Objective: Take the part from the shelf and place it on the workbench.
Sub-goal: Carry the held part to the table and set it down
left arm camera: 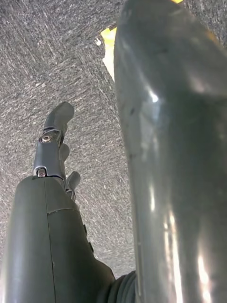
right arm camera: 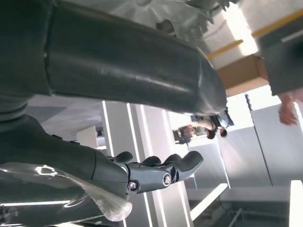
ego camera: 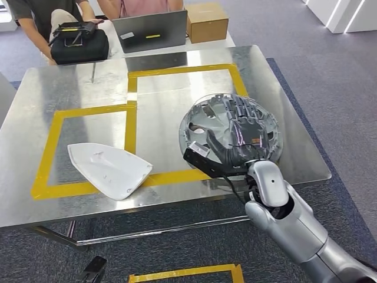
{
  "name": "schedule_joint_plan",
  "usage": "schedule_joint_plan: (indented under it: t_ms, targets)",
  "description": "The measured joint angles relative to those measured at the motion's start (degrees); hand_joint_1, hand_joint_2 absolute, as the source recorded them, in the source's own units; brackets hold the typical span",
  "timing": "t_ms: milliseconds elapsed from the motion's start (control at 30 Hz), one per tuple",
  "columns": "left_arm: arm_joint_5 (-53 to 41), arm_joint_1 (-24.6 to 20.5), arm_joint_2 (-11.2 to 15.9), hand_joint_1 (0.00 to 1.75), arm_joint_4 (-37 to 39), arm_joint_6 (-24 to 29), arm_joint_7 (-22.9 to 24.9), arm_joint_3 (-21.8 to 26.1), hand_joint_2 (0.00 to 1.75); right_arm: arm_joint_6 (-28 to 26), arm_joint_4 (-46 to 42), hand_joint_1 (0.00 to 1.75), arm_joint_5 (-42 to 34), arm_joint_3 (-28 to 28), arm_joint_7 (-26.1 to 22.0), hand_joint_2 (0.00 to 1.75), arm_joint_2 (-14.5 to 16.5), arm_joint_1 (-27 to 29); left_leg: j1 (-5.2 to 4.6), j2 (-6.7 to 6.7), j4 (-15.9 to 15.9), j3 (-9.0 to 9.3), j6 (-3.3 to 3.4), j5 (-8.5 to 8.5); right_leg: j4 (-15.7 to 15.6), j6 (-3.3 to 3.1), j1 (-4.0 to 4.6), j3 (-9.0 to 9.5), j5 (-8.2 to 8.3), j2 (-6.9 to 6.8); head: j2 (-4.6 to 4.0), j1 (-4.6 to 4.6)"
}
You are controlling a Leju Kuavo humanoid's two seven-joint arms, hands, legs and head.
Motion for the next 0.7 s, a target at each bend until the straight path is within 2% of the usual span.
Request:
schedule_joint_plan:
  t_ms: [233, 433, 600, 700]
  targets:
    - [-1.0, 0.7, -0.4, 0.0, -1.2, 0.0, 0.1, 1.2, 0.0, -4.3, -4.7, 0.0, 4.3, -1.8, -2.2, 0.0, 0.7, 5.4, -0.01, 0.0, 0.0, 0.0, 0.02, -0.01, 0.0, 0.0, -0.02, 0.01, 0.0, 0.0, 0.0, 0.01]
    - [-1.5, 0.9, -0.6, 0.0, -1.9, -0.1, 0.2, 1.6, 0.0, -6.0, -6.3, 0.0, 7.4, -1.9, -2.3, 0.0, 1.2, 7.6, -0.15, 0.0, 0.2, -0.04, 0.23, -0.14, -0.1, 0.09, -0.16, 0.03, 0.05, -0.01, 0.0, 0.01]
    - [-1.8, 1.0, -0.7, 0.0, -2.2, -0.2, 0.4, 1.8, 0.0, -6.6, -6.6, 0.0, 9.0, -1.9, -2.3, 0.0, 1.6, 8.4, -0.25, 0.0, 0.7, -0.3, 0.69, -0.4, -0.1, 0.42, -0.24, 0.04, 0.07, -0.01, 0.0, -0.01]
    - [-2.3, 1.0, -0.8, 0.0, -2.4, -0.3, 0.7, 2.0, 0.0, -7.1, -7.0, 0.0, 10.3, -1.9, -2.3, 0.0, 1.9, 8.6, -0.14, -0.02, 0.3, -0.28, 1.29, -0.21, -0.3, 0.91, -0.3, 0.1, 0.13, -0.12, 0.0, -0.02]
